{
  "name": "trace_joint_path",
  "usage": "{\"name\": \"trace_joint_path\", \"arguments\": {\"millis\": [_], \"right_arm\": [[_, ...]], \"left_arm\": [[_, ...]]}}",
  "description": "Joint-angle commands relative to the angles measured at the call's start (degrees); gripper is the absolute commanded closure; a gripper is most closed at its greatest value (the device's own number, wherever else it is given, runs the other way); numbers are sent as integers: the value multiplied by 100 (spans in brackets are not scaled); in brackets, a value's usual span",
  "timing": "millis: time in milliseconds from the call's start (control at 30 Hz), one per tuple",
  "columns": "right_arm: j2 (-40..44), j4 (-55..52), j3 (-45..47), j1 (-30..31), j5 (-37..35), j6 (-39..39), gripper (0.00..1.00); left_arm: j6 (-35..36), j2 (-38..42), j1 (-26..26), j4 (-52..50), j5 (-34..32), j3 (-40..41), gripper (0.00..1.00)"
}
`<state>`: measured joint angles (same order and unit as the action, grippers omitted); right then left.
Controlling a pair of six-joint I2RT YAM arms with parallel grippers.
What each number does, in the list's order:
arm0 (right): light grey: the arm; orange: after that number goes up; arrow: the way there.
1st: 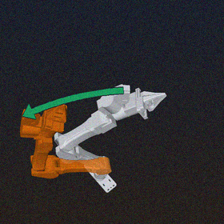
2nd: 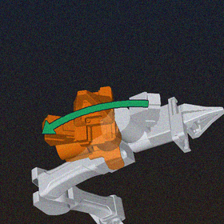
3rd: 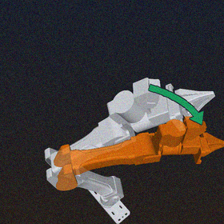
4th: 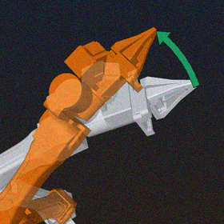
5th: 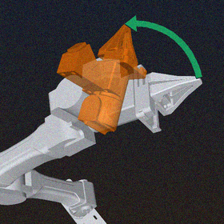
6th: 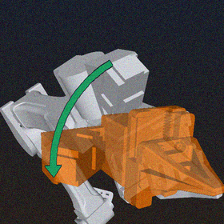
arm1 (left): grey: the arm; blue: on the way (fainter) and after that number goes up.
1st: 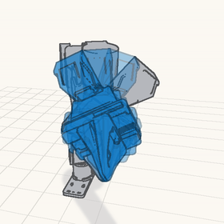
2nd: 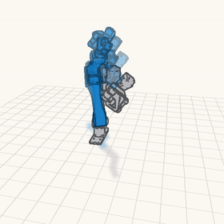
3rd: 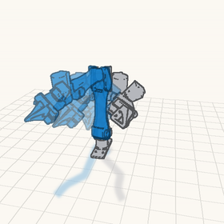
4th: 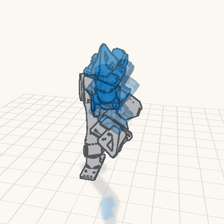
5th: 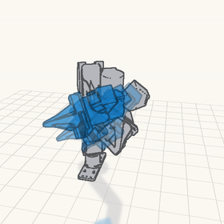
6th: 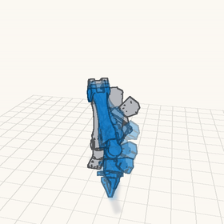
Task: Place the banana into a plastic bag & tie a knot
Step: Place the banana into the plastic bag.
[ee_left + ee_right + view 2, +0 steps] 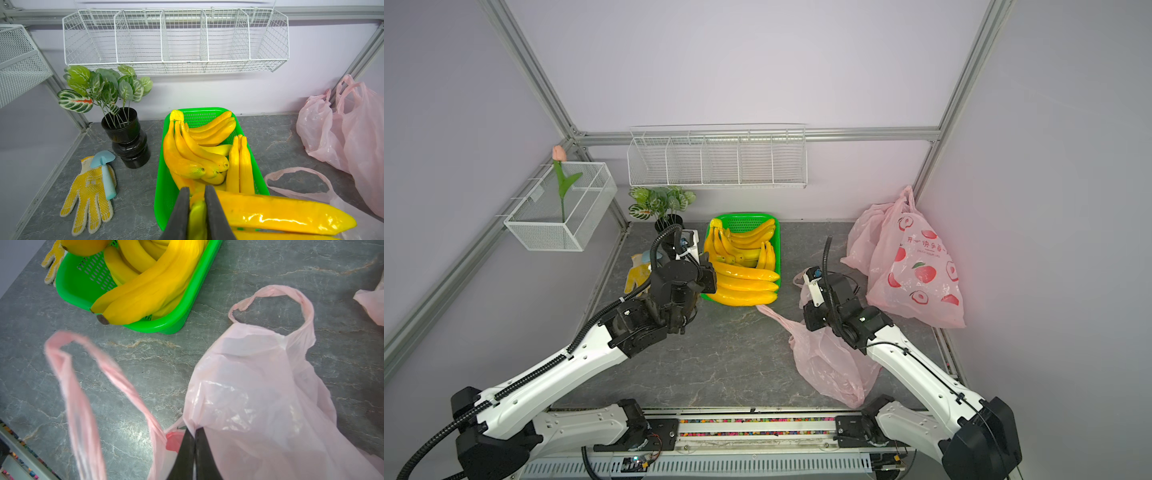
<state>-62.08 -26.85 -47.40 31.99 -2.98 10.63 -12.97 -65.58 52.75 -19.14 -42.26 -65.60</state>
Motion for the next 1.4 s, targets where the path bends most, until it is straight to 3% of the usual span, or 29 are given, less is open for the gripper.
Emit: {"name": "trace_joint_path", "arguments": {"millis": [0,100,167,300,500,633,900,1167,1267,1367], "right_arm": [[78,24,84,2,-450,-95,93],[65,18,47,-38,-529,-75,94],[69,162,45,-21,-141,-189,93],[133,538,30,229,583,-318,93],[69,538,-180,478,797,-470,93],[225,429,-182,440,540,-409,93],[618,622,-112,365,748,-254,93],[676,403,-42,336,7,-211,93],[853,365,62,226,-278,-134,93],[931,416,167,126,14,-142,93]], "left_arm": [[93,169,-79,19,-325,-87,86],[75,323,-166,-229,-755,-50,86],[219,332,-165,-88,-475,49,86],[330,-35,-146,350,750,189,86],[257,-881,-20,393,893,-66,87],[60,-1072,16,83,757,-96,87],[-360,-1035,71,396,726,477,88],[-386,-1023,156,368,549,418,88],[-707,-935,156,139,94,399,88],[-520,-877,156,338,248,492,88]]}}
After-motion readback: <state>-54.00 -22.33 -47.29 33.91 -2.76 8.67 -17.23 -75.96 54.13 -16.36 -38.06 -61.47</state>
